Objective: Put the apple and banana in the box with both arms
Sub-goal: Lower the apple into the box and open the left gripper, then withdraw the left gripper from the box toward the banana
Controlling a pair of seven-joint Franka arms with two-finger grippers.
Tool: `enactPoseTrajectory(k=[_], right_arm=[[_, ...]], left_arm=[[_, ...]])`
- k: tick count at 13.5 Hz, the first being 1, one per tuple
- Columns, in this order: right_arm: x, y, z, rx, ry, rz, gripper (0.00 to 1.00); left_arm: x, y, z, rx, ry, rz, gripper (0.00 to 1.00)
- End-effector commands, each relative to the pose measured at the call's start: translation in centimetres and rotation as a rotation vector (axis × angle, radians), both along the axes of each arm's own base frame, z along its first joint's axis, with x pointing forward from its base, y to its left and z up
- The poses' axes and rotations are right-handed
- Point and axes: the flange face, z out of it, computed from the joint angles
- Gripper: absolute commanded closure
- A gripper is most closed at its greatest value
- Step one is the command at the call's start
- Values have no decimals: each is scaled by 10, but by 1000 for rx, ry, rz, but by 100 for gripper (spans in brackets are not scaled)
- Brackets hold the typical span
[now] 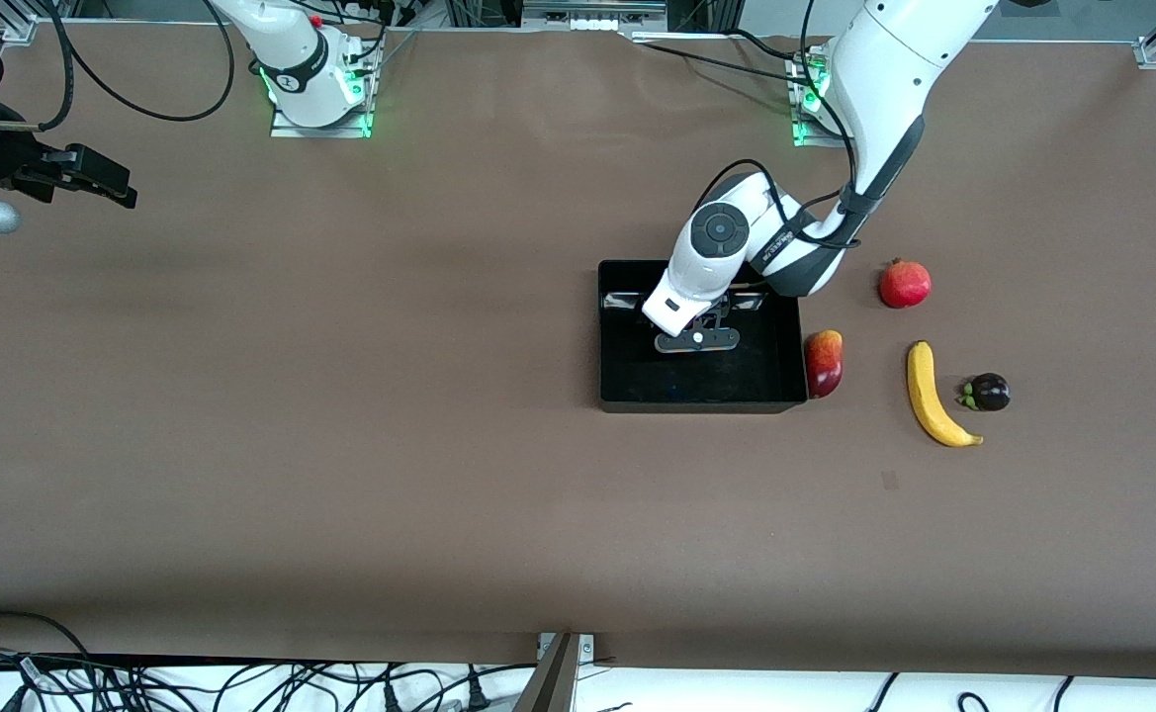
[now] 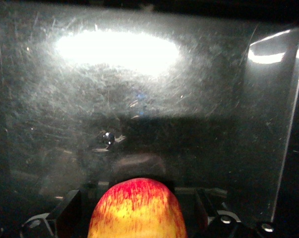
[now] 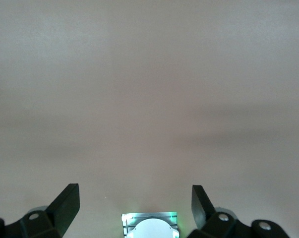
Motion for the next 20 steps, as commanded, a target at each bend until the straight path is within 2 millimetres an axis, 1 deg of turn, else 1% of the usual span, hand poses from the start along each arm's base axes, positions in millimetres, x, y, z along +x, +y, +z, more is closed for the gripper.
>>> enactPoseTrajectory(k=[1,3,5,9,10,12,14,15,16,17,19,20], right_arm=[[0,0,4,3,8,-4,0],[1,0,4,3,7,-6,0],[1,0,4,1,5,-7,0],[1,3,4,3,5,-1,0],[1,2,4,3,5,-3,0],[1,3,4,3,5,-1,0],[1,3,4,3,5,-1,0],[1,4,4,3,5,0,0],[1,3,4,3,7,-1,0],[1,3,4,3,7,2,0],[1,1,4,5,7,5,0],[0,0,3,5,11,6,0]], left_arm=[[11,1,19,46,-8,0,0],[21,2,41,88,6,6,0],[23,2,62,118,9,5,0],[33,10,120,146,1,48,0],[42,15,136,139,6,72,0],[61,33,174,125,31,89,0],[81,61,218,87,66,81,0],[87,74,233,81,87,62,0],[96,96,240,83,109,51,0],[100,110,247,83,122,15,0],[105,140,254,86,138,-32,0],[109,158,257,88,151,-43,0]])
